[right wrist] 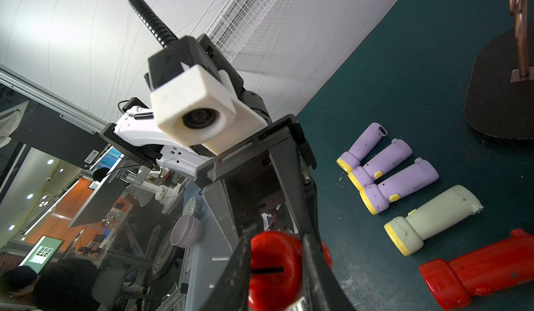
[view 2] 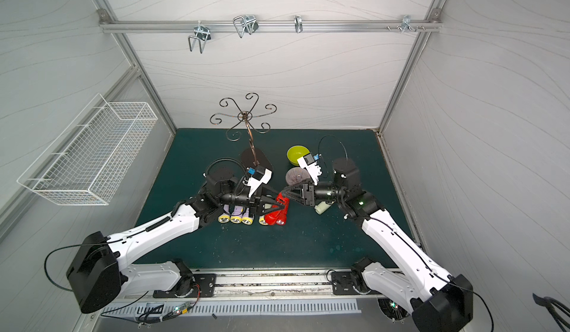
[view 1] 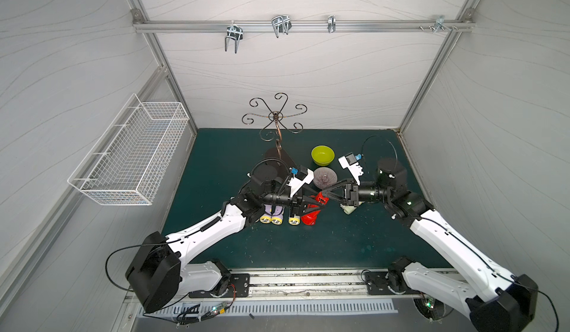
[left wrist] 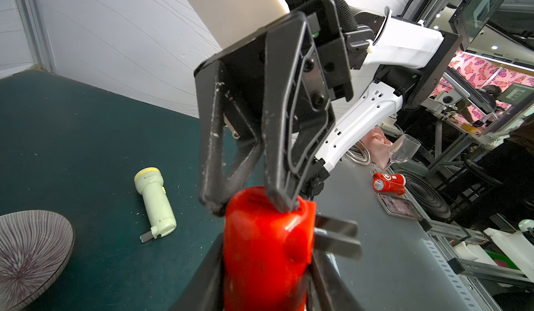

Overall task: Close the plug at the bottom of the flashlight
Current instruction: Close the plug of the flashlight.

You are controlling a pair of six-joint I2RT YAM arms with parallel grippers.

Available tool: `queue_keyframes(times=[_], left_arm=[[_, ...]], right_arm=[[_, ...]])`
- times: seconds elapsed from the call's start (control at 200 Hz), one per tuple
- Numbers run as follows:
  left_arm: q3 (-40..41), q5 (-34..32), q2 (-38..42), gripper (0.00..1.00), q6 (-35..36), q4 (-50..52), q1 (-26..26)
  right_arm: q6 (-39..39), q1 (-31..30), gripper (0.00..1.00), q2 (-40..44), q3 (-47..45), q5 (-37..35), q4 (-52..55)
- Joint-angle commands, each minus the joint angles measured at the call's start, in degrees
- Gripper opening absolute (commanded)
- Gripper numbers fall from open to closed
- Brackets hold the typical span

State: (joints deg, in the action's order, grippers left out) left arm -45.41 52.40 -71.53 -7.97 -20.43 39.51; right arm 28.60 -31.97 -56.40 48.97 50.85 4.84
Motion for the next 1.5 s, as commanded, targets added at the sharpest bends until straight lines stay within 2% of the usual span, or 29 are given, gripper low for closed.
queue_keyframes(times=[0.0,0.17,0.315,0.405,0.5,0.71,1.061,1.281,1.496], left_arm=[[-1.7,-1.9,1.3,0.00,-1.0,-6.2,-1.0],[-1.9,-1.9,0.8,0.00,-1.0,-5.9,-1.0],[-2.0,-1.7,0.6,0.00,-1.0,-5.9,-1.0],[-2.0,-1.7,0.8,0.00,-1.0,-5.8,-1.0],[-2.0,-1.6,0.9,0.00,-1.0,-5.9,-1.0],[-2.0,-1.2,0.7,0.00,-0.8,-5.6,-1.0],[-2.0,-1.2,0.9,0.00,-0.6,-5.4,-1.0],[-2.1,-1.2,1.3,0.00,-0.8,-5.2,-1.0],[-2.0,-1.6,1.9,0.00,-0.9,-5.3,-1.0]], right_arm=[[0.7,-0.6,0.38,0.9,-0.2,3.4,0.5],[2.5,-0.6,0.46,1.1,0.8,5.2,-0.7],[3.0,-0.8,0.49,1.4,0.6,6.5,-1.1],[2.8,-0.9,0.49,1.8,-0.1,6.4,-1.0],[2.9,-1.0,0.44,1.9,-0.6,6.3,-1.3],[4.0,-1.0,0.47,1.0,0.2,6.7,-1.8],[5.8,-1.0,0.33,0.6,-1.8,7.5,-3.7],[5.7,-1.5,0.31,1.0,-2.3,7.4,-3.3],[5.5,-2.0,0.19,1.5,-3.2,6.3,-2.3]])
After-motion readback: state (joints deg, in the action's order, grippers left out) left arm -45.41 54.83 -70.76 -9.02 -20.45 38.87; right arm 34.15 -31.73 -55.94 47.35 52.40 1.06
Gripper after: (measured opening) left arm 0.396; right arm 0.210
